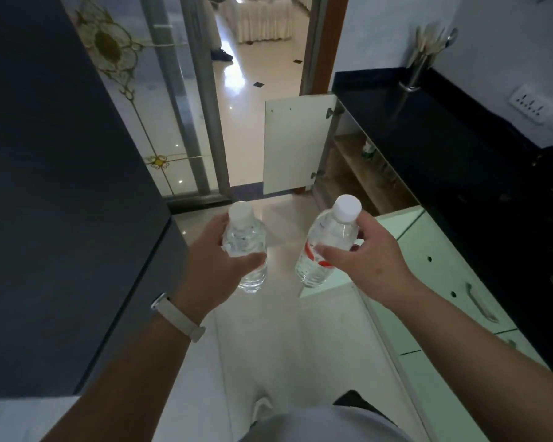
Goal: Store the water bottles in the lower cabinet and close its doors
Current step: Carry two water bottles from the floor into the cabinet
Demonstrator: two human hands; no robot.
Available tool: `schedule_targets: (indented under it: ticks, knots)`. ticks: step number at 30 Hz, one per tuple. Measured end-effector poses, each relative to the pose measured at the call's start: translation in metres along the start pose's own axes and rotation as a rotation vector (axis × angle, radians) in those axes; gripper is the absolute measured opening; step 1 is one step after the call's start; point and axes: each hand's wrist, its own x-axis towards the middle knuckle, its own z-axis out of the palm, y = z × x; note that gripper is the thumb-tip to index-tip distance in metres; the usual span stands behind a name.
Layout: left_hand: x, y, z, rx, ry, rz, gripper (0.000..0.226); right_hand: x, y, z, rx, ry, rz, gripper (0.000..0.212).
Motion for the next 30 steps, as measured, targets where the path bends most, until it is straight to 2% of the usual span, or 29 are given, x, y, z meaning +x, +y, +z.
schedule_targets:
  ticks: [5,9,16,19,24,30]
  knots:
    - [0.055,-0.008,-0.020,-0.014,-0.033,0.005,0.070,0.052,-0.016,0.016,-0.038,-0.007,-0.011,0.044]
    - [0.099,-0.021,-0.023,-0.028,-0.029,-0.014,0.068,0.102,-0.011,0.031,-0.073,-0.006,0.006,0.049]
    - [0.198,-0.025,-0.010,-0.001,-0.013,-0.036,0.064,0.219,0.007,0.054,0.018,-0.035,0.016,0.051]
    - [0.245,-0.022,-0.008,0.048,-0.044,-0.059,0.064,0.270,0.010,0.059,0.069,-0.016,0.037,0.054]
    - [0.323,-0.014,-0.003,0.097,-0.036,-0.070,0.066,0.346,0.010,0.049,0.117,0.014,0.022,0.044]
    - [0.402,0.002,0.020,0.117,-0.120,-0.014,0.059,0.393,0.004,0.026,0.127,0.127,0.023,0.039]
